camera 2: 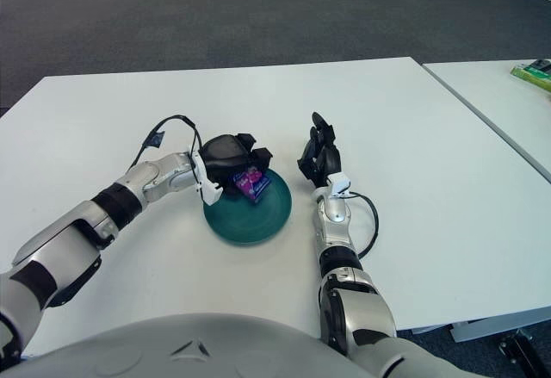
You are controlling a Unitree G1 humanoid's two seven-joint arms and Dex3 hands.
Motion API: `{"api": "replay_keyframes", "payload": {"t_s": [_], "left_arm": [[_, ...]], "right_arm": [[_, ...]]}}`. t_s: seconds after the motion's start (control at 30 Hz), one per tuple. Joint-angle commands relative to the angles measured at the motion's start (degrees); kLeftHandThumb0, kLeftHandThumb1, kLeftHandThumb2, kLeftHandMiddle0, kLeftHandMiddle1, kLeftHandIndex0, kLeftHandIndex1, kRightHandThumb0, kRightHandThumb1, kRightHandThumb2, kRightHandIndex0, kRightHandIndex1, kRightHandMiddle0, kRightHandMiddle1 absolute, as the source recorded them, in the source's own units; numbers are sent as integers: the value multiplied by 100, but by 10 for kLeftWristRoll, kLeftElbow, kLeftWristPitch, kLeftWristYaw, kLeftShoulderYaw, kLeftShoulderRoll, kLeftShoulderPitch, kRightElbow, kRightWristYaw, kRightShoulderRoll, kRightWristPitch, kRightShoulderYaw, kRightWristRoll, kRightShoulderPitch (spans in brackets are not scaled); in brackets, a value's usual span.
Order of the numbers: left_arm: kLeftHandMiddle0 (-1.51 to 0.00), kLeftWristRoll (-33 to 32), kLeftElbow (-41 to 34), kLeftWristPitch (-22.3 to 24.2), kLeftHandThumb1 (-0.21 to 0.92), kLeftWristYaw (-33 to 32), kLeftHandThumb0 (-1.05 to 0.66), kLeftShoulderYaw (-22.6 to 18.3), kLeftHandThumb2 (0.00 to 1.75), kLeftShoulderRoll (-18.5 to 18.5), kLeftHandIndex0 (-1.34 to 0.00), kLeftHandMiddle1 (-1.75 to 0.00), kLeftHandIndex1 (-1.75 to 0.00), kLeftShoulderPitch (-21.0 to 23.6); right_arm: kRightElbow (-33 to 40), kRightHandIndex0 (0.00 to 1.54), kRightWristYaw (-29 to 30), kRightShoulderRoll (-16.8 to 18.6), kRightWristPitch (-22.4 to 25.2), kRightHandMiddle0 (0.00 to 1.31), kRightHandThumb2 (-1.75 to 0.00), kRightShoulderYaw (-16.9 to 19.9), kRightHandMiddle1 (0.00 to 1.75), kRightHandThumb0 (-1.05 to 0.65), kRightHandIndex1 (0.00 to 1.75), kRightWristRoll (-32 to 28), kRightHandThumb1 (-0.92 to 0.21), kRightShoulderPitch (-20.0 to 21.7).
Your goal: Put the gum into the plate.
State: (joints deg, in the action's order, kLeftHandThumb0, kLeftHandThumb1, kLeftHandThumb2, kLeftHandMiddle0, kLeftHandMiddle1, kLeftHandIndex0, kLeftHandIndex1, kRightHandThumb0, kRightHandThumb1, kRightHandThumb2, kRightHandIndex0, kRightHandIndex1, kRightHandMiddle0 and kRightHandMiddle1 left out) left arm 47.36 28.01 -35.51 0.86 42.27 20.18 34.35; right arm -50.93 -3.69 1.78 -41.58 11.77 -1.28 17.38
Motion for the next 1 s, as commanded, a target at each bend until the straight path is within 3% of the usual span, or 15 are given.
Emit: {"api": "replay_keyframes", "payload": {"t_s": [0.0,0.33,0.97], "left_arm": [[-119,-24,-56,-8,47,61,-43,-18,108,32,-51,-175,-171,-6],[-108,-5,-76,-2,62,112,-40,-7,80,38,-50,-175,-158,-17],[-109,-4,-61,-11,59,72,-40,-26,89,29,-47,-175,-165,-22]], "right_arm": [[-104,20,1,36,-5,0,-89,15,44,-79,1,-27,-92,-107],[-108,19,10,37,3,0,-89,14,42,-82,0,-23,-92,-101],[-112,19,11,36,11,0,-90,15,42,-83,0,-25,-92,-96]]}}
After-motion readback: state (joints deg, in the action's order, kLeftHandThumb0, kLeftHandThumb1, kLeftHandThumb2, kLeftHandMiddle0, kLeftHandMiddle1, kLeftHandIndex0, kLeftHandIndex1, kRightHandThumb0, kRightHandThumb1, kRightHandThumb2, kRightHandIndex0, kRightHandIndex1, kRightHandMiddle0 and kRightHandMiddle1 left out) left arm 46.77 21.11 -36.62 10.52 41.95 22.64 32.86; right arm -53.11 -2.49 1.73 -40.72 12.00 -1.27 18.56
